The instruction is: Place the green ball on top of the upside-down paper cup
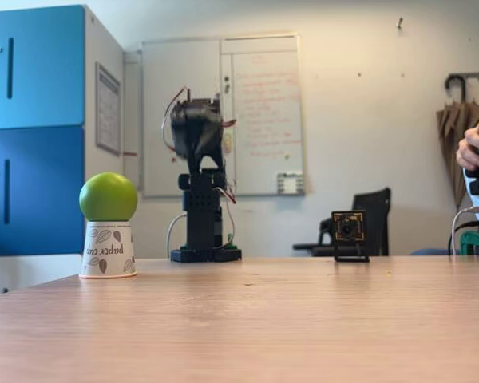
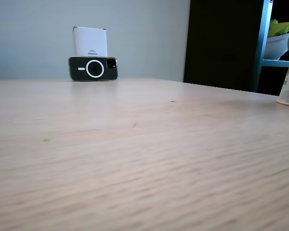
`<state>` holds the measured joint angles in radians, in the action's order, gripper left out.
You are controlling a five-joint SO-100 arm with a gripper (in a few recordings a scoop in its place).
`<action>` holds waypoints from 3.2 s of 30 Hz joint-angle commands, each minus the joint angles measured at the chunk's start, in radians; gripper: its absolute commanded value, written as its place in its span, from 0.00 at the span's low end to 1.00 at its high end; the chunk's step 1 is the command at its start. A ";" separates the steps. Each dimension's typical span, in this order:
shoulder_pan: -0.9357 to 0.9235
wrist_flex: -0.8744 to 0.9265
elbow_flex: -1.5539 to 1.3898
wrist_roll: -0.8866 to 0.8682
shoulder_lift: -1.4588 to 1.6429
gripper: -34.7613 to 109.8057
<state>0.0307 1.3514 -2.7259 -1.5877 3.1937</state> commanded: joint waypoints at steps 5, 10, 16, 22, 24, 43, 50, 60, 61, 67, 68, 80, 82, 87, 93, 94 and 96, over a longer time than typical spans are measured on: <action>0.011 -0.209 -0.279 0.003 0.014 0.24; 0.009 -0.225 -0.387 0.003 0.052 0.24; 0.003 -0.031 -0.387 0.003 0.130 0.24; 0.002 0.021 -0.387 0.029 0.130 0.24; 0.002 0.021 -0.387 0.029 0.130 0.24; 0.002 0.021 -0.387 0.031 0.132 0.24; 0.002 0.021 -0.387 0.031 0.132 0.24; 0.002 0.021 -0.387 0.031 0.132 0.24; 0.002 0.021 -0.387 0.031 0.132 0.24; 0.002 0.021 -0.387 0.031 0.132 0.24; 0.002 0.021 -0.387 0.031 0.132 0.24; 0.002 0.021 -0.387 0.031 0.132 0.24; 0.002 0.021 -0.387 0.031 0.132 0.24; 0.002 0.021 -0.387 0.031 0.132 0.24; 0.002 0.021 -0.387 0.031 0.132 0.24; 0.002 0.021 -0.387 0.031 0.132 0.24; 0.002 0.021 -0.387 0.031 0.132 0.24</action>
<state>0.0399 1.3683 -3.1124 -1.5601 3.3211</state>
